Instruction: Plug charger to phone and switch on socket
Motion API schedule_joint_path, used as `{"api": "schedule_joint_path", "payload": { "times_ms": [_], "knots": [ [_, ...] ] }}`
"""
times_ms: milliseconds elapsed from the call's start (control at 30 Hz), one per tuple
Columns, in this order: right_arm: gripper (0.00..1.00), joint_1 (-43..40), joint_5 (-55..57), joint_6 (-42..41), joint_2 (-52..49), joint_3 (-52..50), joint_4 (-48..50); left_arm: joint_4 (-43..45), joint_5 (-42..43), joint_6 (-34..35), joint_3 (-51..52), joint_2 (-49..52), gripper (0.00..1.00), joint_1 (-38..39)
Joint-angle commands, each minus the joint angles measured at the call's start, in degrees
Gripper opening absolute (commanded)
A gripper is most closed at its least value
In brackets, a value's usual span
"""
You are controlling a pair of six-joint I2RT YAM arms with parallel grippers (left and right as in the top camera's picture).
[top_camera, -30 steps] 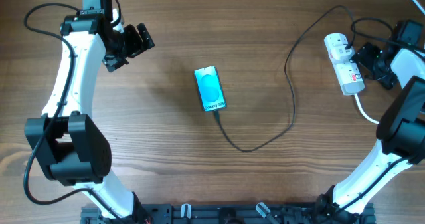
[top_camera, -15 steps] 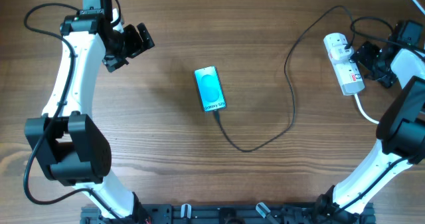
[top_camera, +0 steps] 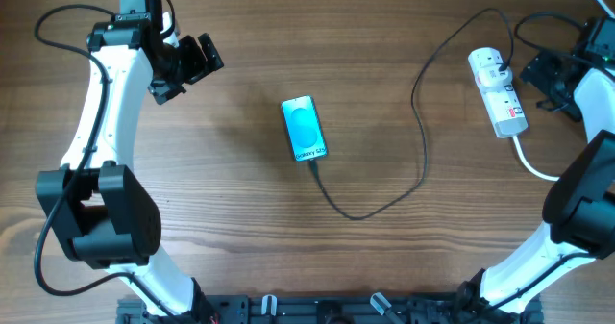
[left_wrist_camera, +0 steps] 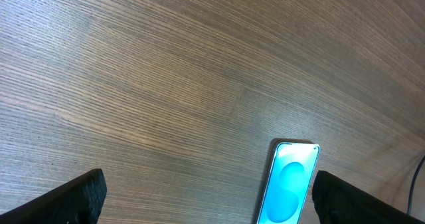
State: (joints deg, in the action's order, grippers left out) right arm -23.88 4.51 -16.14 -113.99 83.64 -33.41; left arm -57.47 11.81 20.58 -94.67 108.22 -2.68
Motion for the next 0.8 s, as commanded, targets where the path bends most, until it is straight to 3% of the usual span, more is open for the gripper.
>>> {"api": "schedule_joint_path", "payload": {
  "times_ms": [0,367,767],
  "knots": [
    [1.0,0.2,-2.0,1.8,-0.1,-3.8,1.6,0.0,-0.1,-0.9,-0.2,0.1,0.99,0.3],
    [1.0,0.2,-6.6,0.9,-0.9,-14.0,17.4,0.0,-0.1,-0.9,-0.2,0.1,1.0,0.3],
    [1.0,0.2,-8.0,1.0,-0.9,-14.0,16.8,0.0,-0.1,-0.9,-0.2,0.1,1.0,0.3]
  ]
}}
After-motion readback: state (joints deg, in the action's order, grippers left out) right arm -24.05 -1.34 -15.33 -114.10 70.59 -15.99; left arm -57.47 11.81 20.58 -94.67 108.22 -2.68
